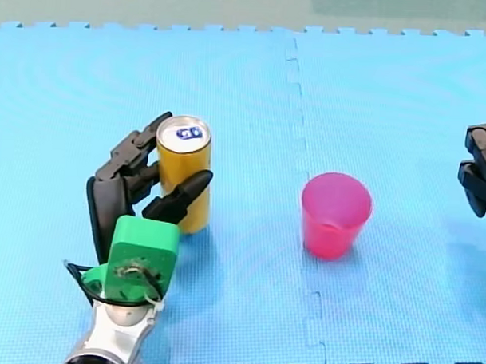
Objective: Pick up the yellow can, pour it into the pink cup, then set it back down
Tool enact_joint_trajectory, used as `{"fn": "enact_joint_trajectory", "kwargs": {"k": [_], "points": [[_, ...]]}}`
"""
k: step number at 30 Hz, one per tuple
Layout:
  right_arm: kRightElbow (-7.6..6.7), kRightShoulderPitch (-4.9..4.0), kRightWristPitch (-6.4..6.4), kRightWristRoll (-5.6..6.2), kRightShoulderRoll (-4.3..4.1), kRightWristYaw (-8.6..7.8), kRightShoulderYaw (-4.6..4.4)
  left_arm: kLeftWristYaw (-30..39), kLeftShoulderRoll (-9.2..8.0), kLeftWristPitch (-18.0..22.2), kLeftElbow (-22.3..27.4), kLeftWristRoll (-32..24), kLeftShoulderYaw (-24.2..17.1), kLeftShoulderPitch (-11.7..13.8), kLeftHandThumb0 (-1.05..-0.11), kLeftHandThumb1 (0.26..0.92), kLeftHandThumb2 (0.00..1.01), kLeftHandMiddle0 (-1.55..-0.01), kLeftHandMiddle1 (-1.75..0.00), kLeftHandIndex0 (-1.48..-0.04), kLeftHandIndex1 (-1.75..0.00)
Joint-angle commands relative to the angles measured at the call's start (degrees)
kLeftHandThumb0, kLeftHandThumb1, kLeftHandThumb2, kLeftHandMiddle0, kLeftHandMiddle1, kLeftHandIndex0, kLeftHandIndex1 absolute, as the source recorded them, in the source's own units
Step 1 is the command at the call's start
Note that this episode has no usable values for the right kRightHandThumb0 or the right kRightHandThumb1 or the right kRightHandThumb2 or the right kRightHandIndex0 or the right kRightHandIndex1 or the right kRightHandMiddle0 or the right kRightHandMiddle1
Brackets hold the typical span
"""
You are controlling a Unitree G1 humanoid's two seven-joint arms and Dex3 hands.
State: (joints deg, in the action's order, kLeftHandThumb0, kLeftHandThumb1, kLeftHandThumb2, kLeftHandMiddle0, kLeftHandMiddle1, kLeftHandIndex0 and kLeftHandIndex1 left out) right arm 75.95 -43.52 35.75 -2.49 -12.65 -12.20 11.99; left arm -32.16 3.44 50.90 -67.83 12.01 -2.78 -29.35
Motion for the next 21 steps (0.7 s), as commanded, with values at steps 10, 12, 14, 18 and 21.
{"fn": "enact_joint_trajectory", "kwargs": {"k": [10, 12, 14, 18, 21], "points": [[0.28, -0.71, -0.63, -0.19, -0.78, 0.78, 0.15, 2.1, -0.02, -1.1, -1.7, -2.2, -1.4, -2.9, -0.343, 0.842, 0.00, -1.23, 0.00, -1.14, 0.00], [0.32, -0.72, -0.66, -0.13, -0.86, 0.59, 0.22, 3.3, 0.10, -1.0, -2.0, -2.9, -1.7, -3.2, -0.344, 0.842, 0.00, -1.23, 0.00, -1.14, 0.00], [0.33, -0.68, -0.60, -0.16, -0.92, 0.53, 0.23, 4.5, 0.17, -0.8, -2.1, -3.4, -2.0, -3.4, -0.345, 0.842, 0.00, -1.23, 0.00, -1.14, 0.00], [0.31, -0.49, -0.21, -0.22, -1.03, 0.52, 0.24, 4.9, 0.40, -0.2, -2.1, -3.4, -1.9, -3.2, -0.345, 0.843, 0.00, -1.23, 0.00, -1.14, 0.00], [0.37, -0.32, -0.01, -0.23, -1.10, 0.55, 0.30, 4.7, 0.86, 0.2, -2.0, -3.3, -1.7, -2.7, -0.344, 0.843, 0.00, -1.23, 0.00, -1.14, 0.00]]}}
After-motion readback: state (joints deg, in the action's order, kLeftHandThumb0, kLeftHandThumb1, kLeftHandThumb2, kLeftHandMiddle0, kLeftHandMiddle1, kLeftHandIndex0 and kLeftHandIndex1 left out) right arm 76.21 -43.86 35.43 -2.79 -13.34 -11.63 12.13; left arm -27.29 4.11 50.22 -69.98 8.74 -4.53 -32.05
